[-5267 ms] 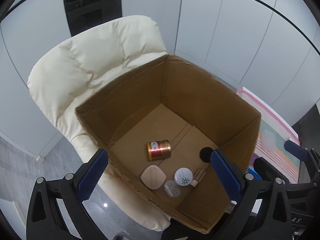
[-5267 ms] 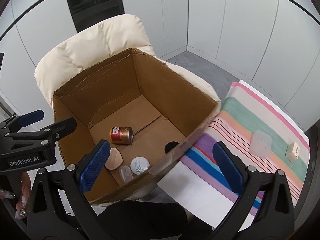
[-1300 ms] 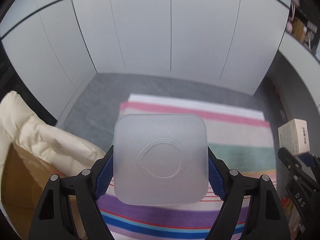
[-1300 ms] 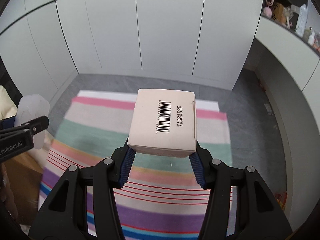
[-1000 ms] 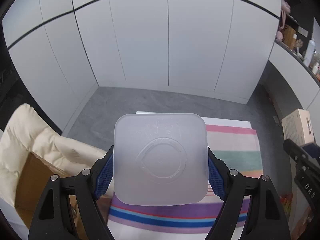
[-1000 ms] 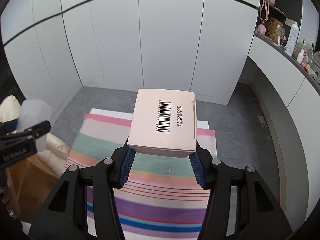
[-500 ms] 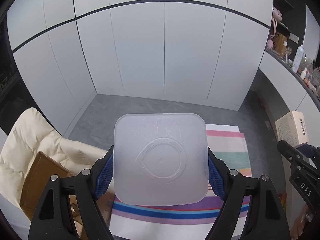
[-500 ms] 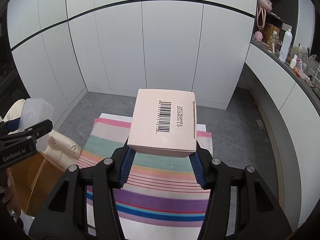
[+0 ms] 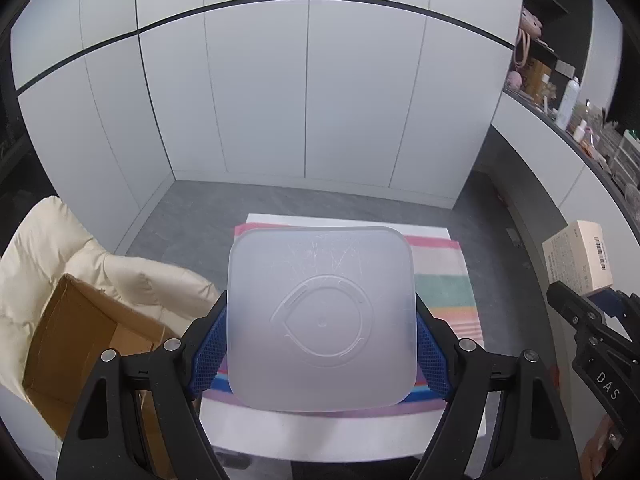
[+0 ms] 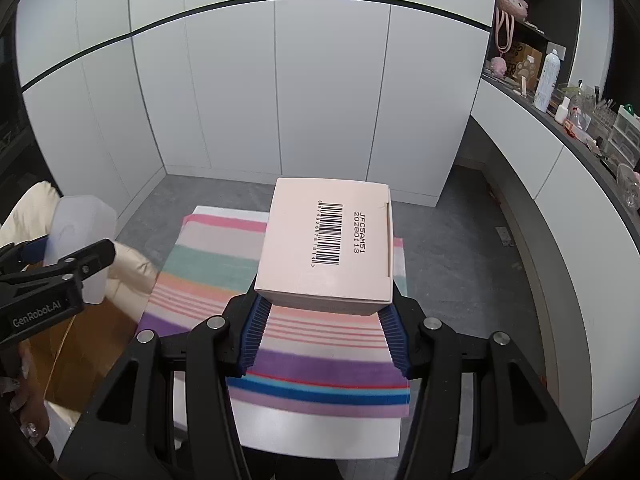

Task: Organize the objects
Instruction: 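Carry the barcode box with the right gripper and clear case with the left gripper to the box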

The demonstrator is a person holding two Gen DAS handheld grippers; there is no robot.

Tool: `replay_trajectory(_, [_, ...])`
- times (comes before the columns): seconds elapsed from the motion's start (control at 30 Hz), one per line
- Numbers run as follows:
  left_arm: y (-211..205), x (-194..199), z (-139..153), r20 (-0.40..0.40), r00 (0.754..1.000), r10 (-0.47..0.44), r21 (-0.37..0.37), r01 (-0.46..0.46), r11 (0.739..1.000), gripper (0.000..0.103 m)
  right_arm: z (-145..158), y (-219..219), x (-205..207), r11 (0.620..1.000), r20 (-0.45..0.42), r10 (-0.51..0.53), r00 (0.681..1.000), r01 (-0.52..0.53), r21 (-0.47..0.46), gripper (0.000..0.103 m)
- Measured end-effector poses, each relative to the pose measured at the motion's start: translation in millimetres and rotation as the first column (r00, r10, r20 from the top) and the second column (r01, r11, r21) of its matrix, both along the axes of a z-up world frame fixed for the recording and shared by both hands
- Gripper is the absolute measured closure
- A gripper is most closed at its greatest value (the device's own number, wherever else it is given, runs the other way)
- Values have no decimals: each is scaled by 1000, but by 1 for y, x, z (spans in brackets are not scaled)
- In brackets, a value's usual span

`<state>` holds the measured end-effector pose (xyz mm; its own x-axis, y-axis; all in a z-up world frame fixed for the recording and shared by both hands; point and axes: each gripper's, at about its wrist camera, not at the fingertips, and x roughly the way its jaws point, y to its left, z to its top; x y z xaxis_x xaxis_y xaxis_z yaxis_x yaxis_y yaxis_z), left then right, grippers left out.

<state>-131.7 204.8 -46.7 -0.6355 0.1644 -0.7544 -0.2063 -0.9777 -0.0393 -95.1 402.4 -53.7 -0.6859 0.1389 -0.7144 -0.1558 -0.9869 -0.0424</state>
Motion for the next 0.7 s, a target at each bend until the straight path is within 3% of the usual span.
replay_trajectory(0.33, [-15, 65, 3, -58, 998, -1, -36, -2, 999, 21, -18, -10, 64, 996, 5, -3, 1000, 3, -88, 49])
replay_trajectory(0.57, [-40, 110, -14, -35, 999, -13, -31, 12, 999, 21, -36, -7, 122, 993, 22, -60, 998, 61, -99, 49])
replay_trajectory(0.7, [-49, 119, -28, -22, 1000, -6, -70, 4, 998, 21, -45, -4, 144, 993, 57, -74, 996, 78, -84, 49])
